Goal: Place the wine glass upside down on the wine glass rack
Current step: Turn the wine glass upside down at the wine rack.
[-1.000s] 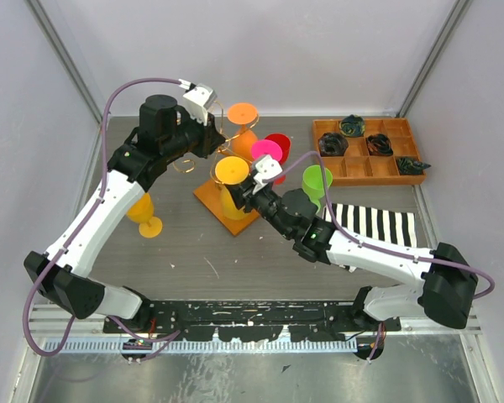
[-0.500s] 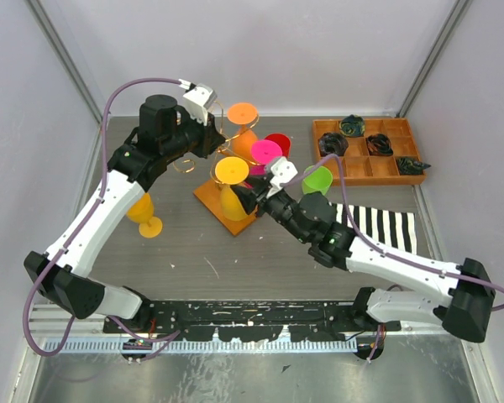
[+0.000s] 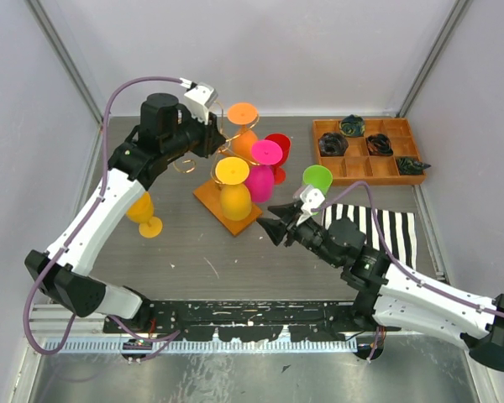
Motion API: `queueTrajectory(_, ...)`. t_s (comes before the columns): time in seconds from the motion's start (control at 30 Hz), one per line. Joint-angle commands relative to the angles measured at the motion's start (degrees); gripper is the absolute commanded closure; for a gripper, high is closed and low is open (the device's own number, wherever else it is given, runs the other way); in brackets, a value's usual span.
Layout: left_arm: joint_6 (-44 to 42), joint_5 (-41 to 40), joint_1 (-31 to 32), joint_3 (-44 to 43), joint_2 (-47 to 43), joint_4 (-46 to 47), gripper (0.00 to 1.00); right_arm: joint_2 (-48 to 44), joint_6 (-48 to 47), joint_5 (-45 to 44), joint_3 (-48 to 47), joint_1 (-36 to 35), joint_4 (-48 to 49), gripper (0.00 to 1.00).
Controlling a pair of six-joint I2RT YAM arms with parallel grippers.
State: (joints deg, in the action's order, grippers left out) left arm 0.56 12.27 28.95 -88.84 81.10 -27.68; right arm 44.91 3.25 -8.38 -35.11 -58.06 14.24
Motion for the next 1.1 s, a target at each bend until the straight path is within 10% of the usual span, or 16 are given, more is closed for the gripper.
queueTrajectory(0.0, 1.52, 1.82, 1.63, -5.26, 2.00, -3.00, 0.67, -6.33, 5.79, 0.45, 4.16, -0.36, -6.25, 0.50)
queueTrajectory(1.07, -2.78, -7.22, 1.72, -8.45, -1.16, -10.60, 0.32, -19.24, 9.77, -3.22, 10.29, -0.47, -16.82, 0.49)
